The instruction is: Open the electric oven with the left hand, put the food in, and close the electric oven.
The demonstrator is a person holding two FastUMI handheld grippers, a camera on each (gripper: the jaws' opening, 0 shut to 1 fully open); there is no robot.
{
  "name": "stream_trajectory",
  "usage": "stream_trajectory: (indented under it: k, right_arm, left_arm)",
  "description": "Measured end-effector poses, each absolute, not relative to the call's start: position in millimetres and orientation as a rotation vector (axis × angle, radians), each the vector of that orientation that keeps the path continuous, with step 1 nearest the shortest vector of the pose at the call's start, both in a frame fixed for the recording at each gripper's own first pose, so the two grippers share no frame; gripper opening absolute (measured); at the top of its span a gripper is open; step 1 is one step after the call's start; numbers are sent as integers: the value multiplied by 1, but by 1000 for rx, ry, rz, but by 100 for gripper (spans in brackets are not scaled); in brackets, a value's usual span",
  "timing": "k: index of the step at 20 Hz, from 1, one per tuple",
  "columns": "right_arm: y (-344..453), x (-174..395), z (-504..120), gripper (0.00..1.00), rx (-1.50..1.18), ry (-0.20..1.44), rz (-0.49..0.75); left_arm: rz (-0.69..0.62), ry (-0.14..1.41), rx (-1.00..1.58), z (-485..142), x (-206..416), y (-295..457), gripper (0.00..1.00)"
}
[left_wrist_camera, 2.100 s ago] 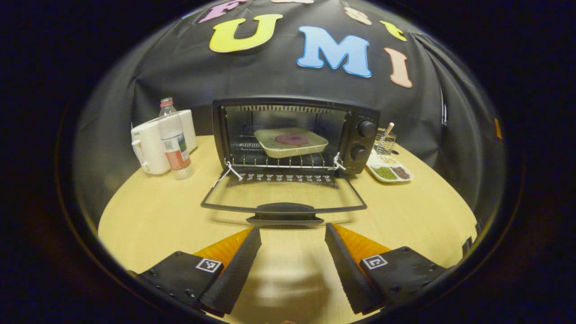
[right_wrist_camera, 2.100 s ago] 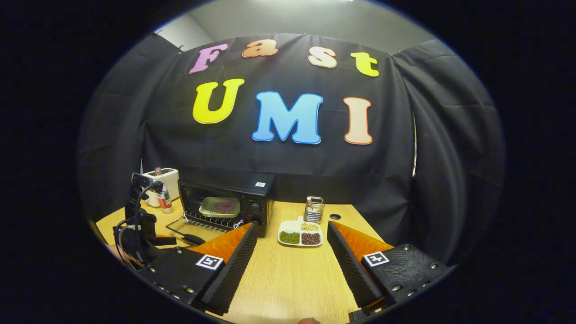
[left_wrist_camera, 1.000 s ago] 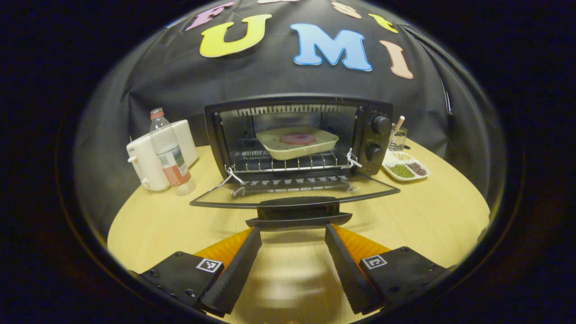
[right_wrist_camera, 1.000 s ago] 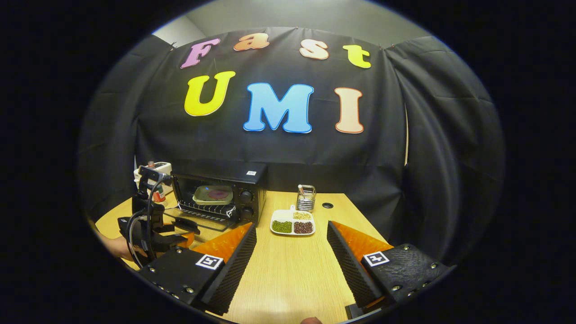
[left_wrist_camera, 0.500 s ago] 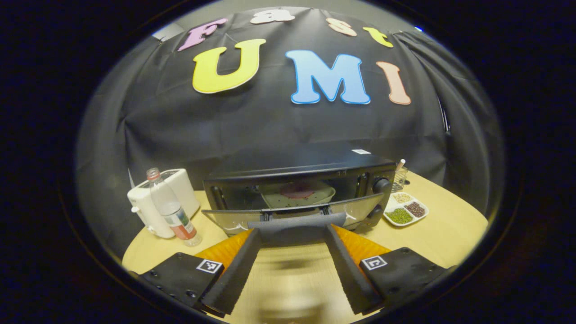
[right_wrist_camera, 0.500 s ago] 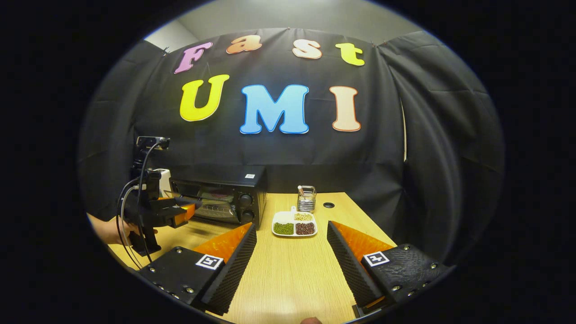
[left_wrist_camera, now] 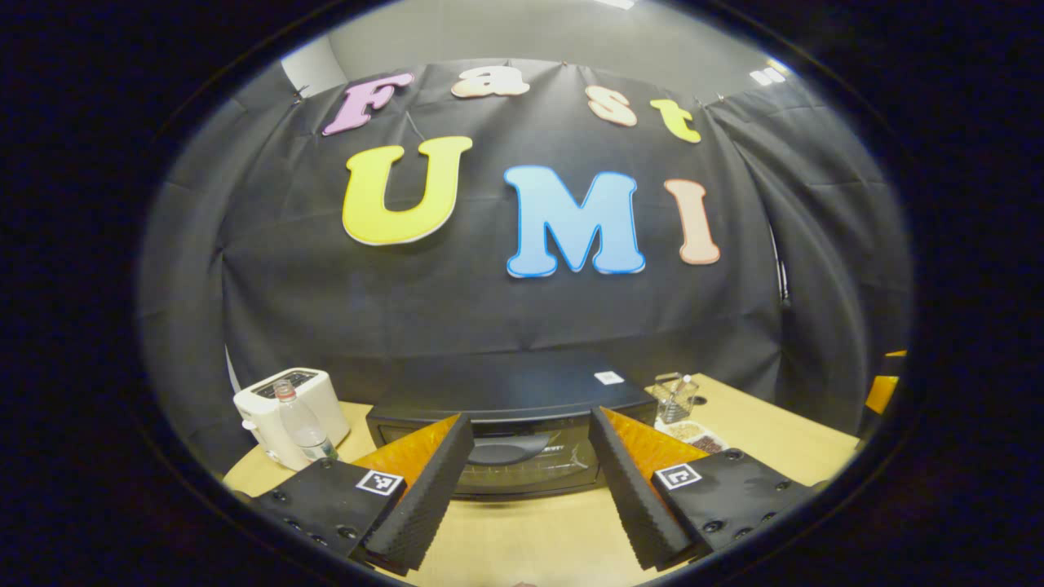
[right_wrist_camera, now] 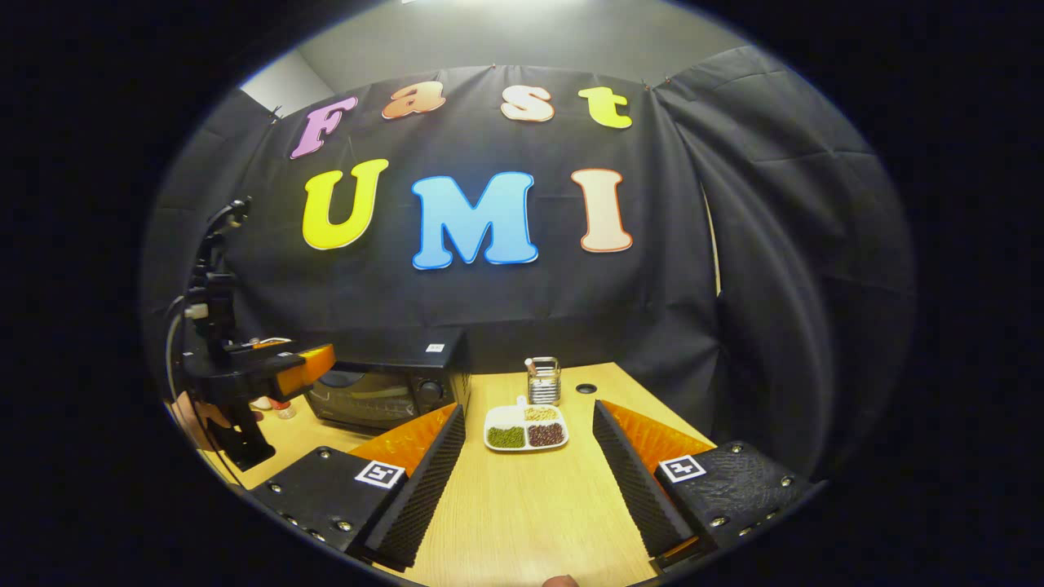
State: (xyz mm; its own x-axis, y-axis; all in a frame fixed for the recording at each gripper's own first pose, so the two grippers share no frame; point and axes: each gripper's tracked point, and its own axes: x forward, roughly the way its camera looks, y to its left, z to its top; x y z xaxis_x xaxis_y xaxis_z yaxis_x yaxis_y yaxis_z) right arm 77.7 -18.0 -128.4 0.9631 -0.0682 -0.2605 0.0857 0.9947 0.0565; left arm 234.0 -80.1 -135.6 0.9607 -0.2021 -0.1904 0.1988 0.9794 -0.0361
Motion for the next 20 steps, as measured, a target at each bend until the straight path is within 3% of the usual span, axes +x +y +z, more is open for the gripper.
stream_trajectory:
  k: [4, 5, 12, 20]
  right_arm:
    - [-27, 71, -94, 98, 93, 179, -24]
    - [-31, 67, -88, 98, 87, 163, -10]
    - [-39, 38, -73, 98, 75, 135, 93]
    - [-11, 31, -41, 98, 69, 86, 139]
  left_arm:
    - [-151, 104, -23, -83, 182, -84, 96]
    - [-136, 95, -20, -76, 169, -84, 100]
    - [-22, 71, 11, -43, 69, -70, 100]
    - [21, 60, 38, -21, 13, -39, 100]
